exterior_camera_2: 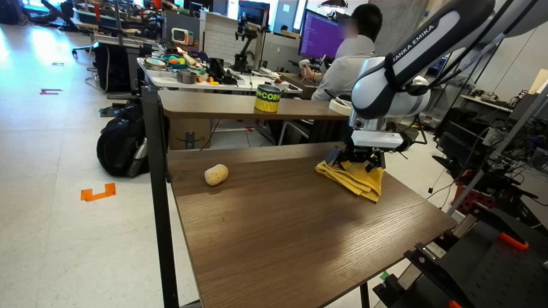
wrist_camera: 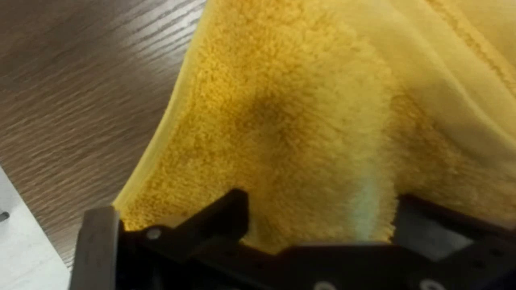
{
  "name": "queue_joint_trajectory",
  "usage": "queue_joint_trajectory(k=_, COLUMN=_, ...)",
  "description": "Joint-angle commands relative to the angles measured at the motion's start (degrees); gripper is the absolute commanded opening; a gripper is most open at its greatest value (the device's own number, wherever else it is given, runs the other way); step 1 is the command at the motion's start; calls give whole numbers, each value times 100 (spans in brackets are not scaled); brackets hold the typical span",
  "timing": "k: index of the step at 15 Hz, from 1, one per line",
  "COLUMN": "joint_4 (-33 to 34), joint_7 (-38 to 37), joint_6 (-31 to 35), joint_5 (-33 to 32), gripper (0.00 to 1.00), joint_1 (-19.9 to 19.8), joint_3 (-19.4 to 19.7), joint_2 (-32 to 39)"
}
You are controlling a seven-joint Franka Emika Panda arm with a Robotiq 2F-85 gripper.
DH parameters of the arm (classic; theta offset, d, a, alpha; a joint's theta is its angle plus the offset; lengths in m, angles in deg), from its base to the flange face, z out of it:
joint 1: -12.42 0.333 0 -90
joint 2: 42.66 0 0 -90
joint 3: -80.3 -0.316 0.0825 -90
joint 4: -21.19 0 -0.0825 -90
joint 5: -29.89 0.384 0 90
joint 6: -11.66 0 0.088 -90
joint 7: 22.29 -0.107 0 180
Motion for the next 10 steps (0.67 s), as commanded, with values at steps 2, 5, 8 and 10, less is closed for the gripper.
queue_joint_trajectory(k=2, joint_4=1569, joint_7=-294, joint_6=-882, joint_5=387, gripper=100, joint_1=-349, joint_3=-131, joint_2=997)
queue_joint_trajectory(k=5, joint_4=2262, joint_7=-219, joint_6=-1005, joint_5=648, gripper=100, joint_1=-455, joint_3=-401, joint_2=1205)
queue_joint_trajectory(k=8, joint_4=2221, joint_7=-28, joint_6=-395, joint_5=651, gripper=100, joint_1=-305, joint_3=-593, joint_2=1181)
queue_joint_trajectory(k=10, joint_4=1880, joint_7=147, joint_6=269, joint_5=471, gripper=100, joint_1=-35, joint_3=-620, joint_2=1121)
